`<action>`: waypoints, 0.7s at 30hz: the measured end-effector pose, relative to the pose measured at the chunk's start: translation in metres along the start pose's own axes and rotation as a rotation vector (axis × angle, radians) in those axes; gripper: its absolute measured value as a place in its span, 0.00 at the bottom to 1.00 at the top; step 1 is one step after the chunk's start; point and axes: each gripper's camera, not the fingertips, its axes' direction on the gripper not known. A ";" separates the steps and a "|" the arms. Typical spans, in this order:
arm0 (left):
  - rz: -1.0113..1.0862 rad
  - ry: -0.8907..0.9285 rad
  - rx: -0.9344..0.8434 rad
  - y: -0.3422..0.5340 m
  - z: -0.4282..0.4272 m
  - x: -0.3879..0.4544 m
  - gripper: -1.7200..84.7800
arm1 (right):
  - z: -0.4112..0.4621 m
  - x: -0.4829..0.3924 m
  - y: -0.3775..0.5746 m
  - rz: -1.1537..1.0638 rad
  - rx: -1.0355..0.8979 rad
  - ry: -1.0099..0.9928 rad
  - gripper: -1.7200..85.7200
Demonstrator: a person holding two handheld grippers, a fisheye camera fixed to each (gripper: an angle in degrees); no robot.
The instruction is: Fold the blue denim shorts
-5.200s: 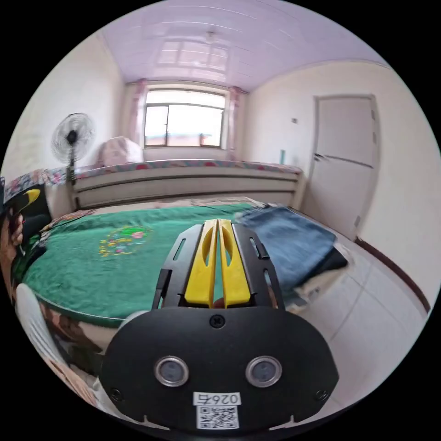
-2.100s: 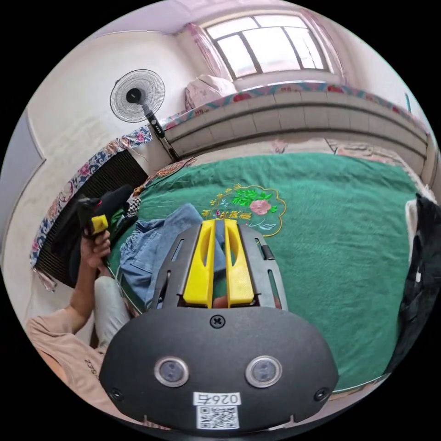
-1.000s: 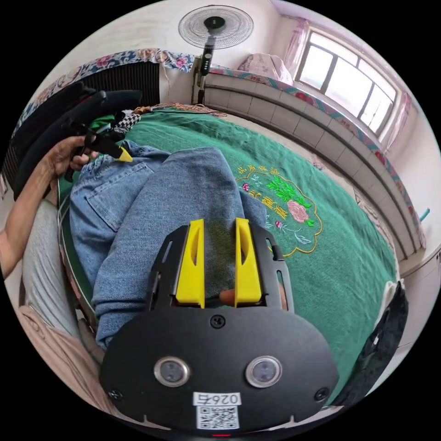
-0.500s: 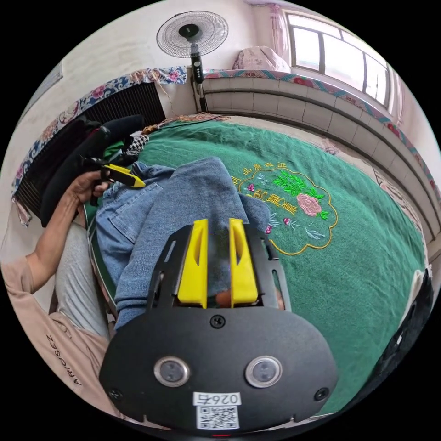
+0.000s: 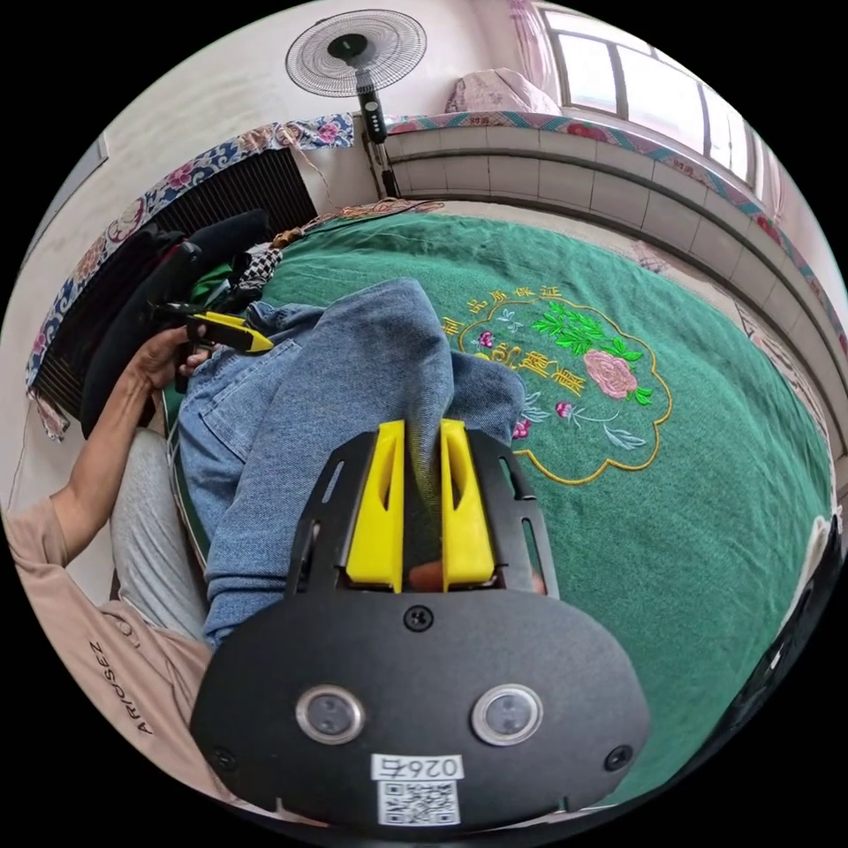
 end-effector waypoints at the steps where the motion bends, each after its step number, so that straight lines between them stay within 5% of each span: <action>1: -0.004 0.002 0.000 0.001 -0.001 0.000 0.21 | -0.001 0.003 0.001 0.010 0.001 -0.002 0.04; 7: 0.004 -0.061 0.016 0.015 -0.023 0.013 0.16 | -0.025 0.011 0.017 0.015 0.044 0.012 0.02; 12: 0.001 0.130 0.279 0.051 -0.084 0.007 0.10 | -0.078 0.003 0.033 -0.028 0.175 0.027 0.01; 21: 0.074 0.160 0.529 0.104 -0.155 0.024 0.09 | -0.178 0.023 0.084 -0.057 0.404 0.020 0.01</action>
